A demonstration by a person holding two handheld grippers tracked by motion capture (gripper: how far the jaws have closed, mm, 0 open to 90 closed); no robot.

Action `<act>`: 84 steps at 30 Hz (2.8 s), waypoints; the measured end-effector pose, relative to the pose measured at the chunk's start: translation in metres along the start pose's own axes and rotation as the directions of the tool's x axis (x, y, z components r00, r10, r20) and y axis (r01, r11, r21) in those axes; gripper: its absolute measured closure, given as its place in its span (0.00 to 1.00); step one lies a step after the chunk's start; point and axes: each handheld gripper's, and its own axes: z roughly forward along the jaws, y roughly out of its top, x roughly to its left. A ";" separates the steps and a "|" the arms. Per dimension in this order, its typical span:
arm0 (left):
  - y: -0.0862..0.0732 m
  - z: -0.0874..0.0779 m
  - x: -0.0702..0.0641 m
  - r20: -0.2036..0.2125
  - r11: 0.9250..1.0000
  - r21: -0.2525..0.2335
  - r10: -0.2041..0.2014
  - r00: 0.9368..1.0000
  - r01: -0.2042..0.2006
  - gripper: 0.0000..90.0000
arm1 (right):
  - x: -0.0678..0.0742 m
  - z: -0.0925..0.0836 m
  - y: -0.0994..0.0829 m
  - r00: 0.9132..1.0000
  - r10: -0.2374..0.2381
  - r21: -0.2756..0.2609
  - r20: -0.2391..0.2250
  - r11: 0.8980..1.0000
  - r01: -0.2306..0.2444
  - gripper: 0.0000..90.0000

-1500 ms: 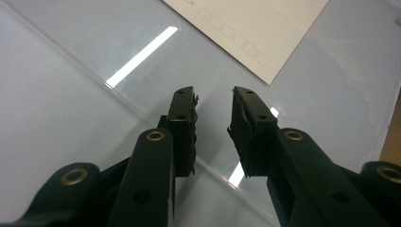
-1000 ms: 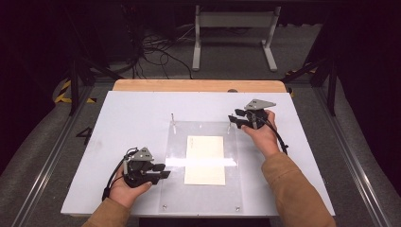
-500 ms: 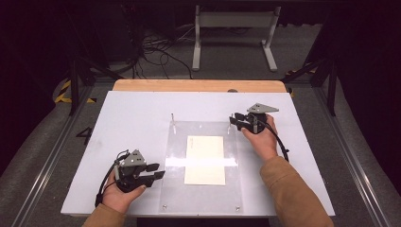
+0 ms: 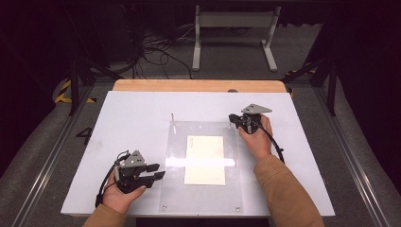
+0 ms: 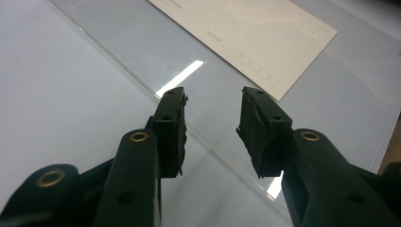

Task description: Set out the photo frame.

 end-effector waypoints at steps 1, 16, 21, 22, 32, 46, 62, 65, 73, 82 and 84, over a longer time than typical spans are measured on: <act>0.000 0.000 0.000 -0.003 1.000 -0.001 0.000 1.000 0.000 0.68 | -0.002 0.000 -0.001 1.000 0.014 -0.007 -0.010 1.000 -0.014 0.95; -0.005 -0.009 0.012 -0.045 0.998 -0.044 -0.046 0.998 0.044 0.62 | -0.018 0.011 -0.003 0.983 0.163 0.006 -0.081 0.987 -0.163 0.95; -0.006 -0.012 0.015 -0.062 0.996 -0.079 -0.035 0.997 0.030 0.54 | -0.024 0.015 -0.003 0.971 0.214 0.011 -0.110 0.977 -0.214 0.95; -0.006 -0.012 0.016 -0.065 0.996 -0.084 -0.035 0.997 0.029 0.52 | -0.026 0.016 -0.003 0.966 0.229 0.006 -0.119 0.973 -0.230 0.95; -0.013 -0.020 0.023 -0.097 0.991 -0.130 -0.003 0.995 -0.009 0.37 | -0.033 0.022 -0.001 0.948 0.285 0.028 -0.139 0.958 -0.284 0.95; -0.009 -0.011 0.008 -0.070 0.957 -0.221 0.179 0.981 -0.190 0.12 | -0.037 0.026 0.001 0.933 0.325 0.050 -0.152 0.946 -0.321 0.95; 0.017 0.013 -0.003 -0.093 0.882 -0.370 0.275 0.957 -0.290 0.11 | -0.037 0.027 0.000 0.923 0.352 0.049 -0.153 0.936 -0.349 0.95; 0.021 0.016 -0.006 -0.107 0.865 -0.391 0.296 0.949 -0.314 0.14 | -0.037 0.027 0.000 0.922 0.356 0.045 -0.149 0.934 -0.354 0.95; 0.027 0.020 -0.005 -0.031 0.869 -0.391 0.316 0.948 -0.303 0.49 | -0.034 0.027 0.002 0.927 0.354 0.043 -0.124 0.935 -0.351 0.94; 0.028 0.020 -0.006 -0.039 0.870 -0.372 0.333 0.942 -0.323 0.52 | -0.035 0.014 -0.003 0.932 0.346 0.032 -0.113 0.938 -0.344 0.76; 0.029 0.020 -0.006 -0.035 0.871 -0.377 0.327 0.944 -0.316 0.52 | -0.035 0.001 -0.006 0.938 0.331 -0.003 -0.106 0.943 -0.333 0.70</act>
